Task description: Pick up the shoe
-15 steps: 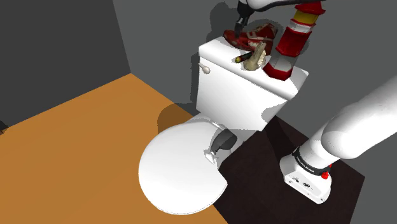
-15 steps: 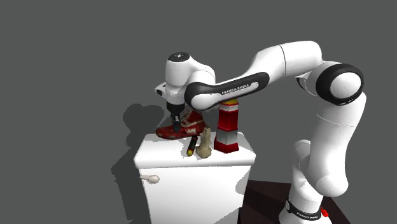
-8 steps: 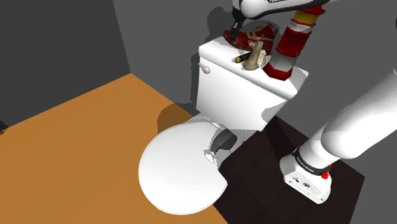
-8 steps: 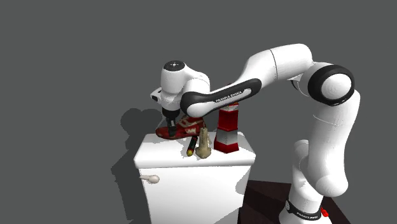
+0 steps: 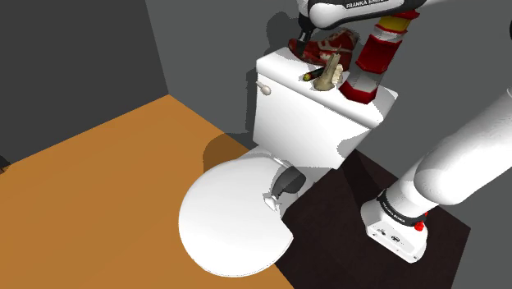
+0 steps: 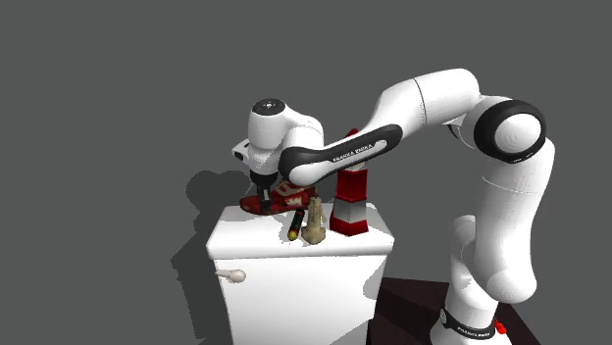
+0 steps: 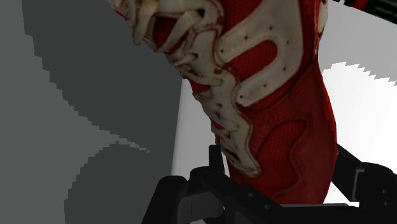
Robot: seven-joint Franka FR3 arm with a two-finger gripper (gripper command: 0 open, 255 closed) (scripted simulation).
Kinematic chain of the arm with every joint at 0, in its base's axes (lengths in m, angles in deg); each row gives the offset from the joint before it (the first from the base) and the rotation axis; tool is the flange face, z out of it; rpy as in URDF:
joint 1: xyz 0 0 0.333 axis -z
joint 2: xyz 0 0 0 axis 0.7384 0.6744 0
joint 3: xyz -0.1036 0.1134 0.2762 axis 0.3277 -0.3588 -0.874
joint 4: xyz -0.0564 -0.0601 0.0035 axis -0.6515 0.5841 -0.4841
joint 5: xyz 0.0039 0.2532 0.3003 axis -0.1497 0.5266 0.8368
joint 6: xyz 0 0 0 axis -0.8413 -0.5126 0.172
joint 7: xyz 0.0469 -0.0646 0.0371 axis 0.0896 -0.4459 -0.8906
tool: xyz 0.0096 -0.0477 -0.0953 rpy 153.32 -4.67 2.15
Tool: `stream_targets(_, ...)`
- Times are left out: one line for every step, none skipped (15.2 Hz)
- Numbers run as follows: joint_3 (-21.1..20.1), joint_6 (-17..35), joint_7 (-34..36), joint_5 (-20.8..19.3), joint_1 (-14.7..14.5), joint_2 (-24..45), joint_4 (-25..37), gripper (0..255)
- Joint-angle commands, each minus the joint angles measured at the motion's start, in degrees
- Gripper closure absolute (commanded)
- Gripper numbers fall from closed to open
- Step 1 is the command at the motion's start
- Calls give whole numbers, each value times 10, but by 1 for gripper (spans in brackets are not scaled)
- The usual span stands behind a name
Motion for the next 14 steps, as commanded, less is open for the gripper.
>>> stream_targets(0,0,0,0,0,1,0,255)
stream_targets(0,0,0,0,0,1,0,255)
stream_targets(0,0,0,0,0,1,0,255)
stream_targets(0,0,0,0,0,1,0,255)
stream_targets(1,1,-1,0,1,-1,-2,255)
stream_targets(0,-5,-4,2,0,-2,4,255)
stream_targets(0,-12,-7,3,0,-3,10,255)
stream_targets(0,-19,-10,5,0,-4,16,255)
stream_targets(0,-26,-13,7,0,-5,23,255)
stream_targets(-1,-32,-16,8,-1,-5,29,255)
stream_targets(-1,-39,-19,10,-1,-6,36,255)
stream_targets(-1,-46,-22,11,-1,-6,43,255)
stream_targets(-2,-53,-25,13,-1,-7,50,255)
stream_targets(-2,-60,-28,14,-1,-7,57,255)
